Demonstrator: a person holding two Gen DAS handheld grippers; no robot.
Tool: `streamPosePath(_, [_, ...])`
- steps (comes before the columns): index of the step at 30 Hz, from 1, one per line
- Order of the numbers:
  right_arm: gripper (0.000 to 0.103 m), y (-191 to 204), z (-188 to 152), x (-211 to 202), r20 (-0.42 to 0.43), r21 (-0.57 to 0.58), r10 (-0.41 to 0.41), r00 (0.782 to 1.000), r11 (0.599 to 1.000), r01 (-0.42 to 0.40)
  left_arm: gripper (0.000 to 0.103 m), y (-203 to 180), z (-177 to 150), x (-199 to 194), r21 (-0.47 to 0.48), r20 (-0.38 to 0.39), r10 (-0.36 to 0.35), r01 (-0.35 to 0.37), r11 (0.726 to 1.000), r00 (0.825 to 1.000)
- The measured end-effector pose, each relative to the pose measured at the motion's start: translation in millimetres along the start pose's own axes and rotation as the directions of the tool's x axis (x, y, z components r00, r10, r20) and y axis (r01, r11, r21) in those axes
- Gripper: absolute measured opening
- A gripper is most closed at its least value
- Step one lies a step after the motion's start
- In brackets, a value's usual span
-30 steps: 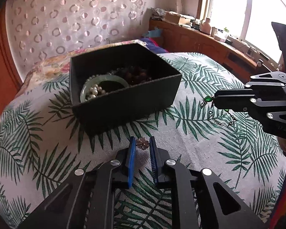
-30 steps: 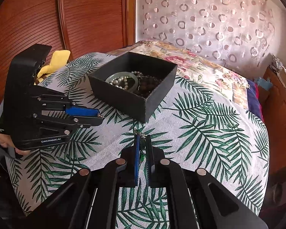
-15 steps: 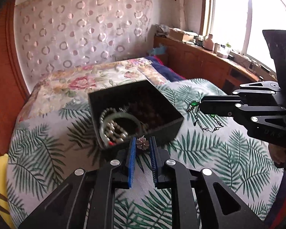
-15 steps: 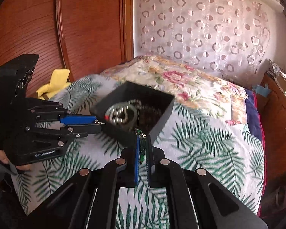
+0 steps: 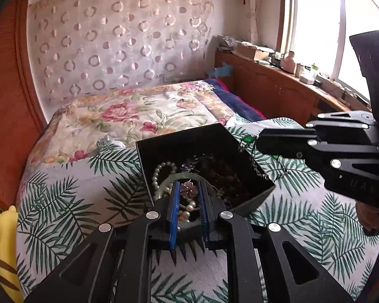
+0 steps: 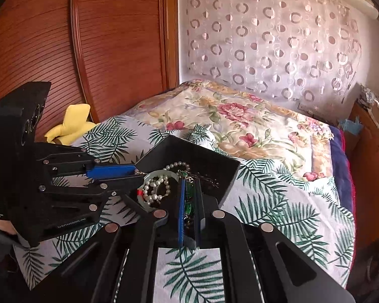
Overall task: Organize jewelry
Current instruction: 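Lower the brooch and chain into the black box and open both tools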
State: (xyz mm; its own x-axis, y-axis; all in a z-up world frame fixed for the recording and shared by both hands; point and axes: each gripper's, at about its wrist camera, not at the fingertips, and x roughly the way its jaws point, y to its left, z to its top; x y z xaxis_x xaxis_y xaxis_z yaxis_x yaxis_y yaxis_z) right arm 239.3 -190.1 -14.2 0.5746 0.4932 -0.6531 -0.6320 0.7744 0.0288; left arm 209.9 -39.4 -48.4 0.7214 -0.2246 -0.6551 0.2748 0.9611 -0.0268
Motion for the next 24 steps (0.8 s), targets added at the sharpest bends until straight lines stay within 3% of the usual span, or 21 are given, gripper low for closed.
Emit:
streamPosePath(4, [0.008,-2,-3,14,-0.011,0.021,0.02,1.0,1.0,-0.02,0.014,4,2,6,-0.01,-0.004,0.013,-0.013,1.0,1.0])
streamPosePath(6, [0.009,-2,-4,18,-0.013,0.024,0.017,1.0,1.0,-0.017,0.026,5,2,7,-0.014,-0.002,0.018,-0.018,1.0,1.0])
streamPosePath(7, [0.009,-2,-4,18,-0.011,0.028,0.015,1.0,0.999,-0.015,0.037,6,2,4,-0.018,0.009,0.025,-0.024,1.0,1.0])
streamPosePath(11, [0.01,-1,-5,16,0.003,0.042,0.017,1.0,0.999,-0.017,0.047,5,-1,-6,-0.02,0.027,0.045,-0.044,0.999,0.999])
streamPosePath(12, [0.017,0,-6,14,0.005,0.041,0.015,1.0,0.999,-0.015,0.05,5,-2,-10,-0.023,0.032,0.05,-0.049,0.999,0.998])
streamPosePath(13, [0.032,1,-7,12,0.01,0.041,0.008,1.0,0.999,-0.008,0.056,5,-4,-15,-0.028,0.042,0.055,-0.054,0.998,0.998])
streamPosePath(14, [0.036,2,-7,9,0.017,0.044,0.003,1.0,0.999,-0.004,0.063,5,-6,-20,-0.034,0.05,0.059,-0.057,0.998,0.997])
streamPosePath(19, [0.038,8,-18,-29,0.087,0.09,-0.029,0.996,0.996,0.021,0.088,3,-19,-55,-0.064,0.093,0.086,-0.081,0.995,0.992])
streamPosePath(24, [0.068,19,-37,-77,0.175,0.148,-0.096,0.98,0.986,0.07,0.095,-5,-32,-94,-0.069,0.133,0.12,-0.112,0.991,0.984])
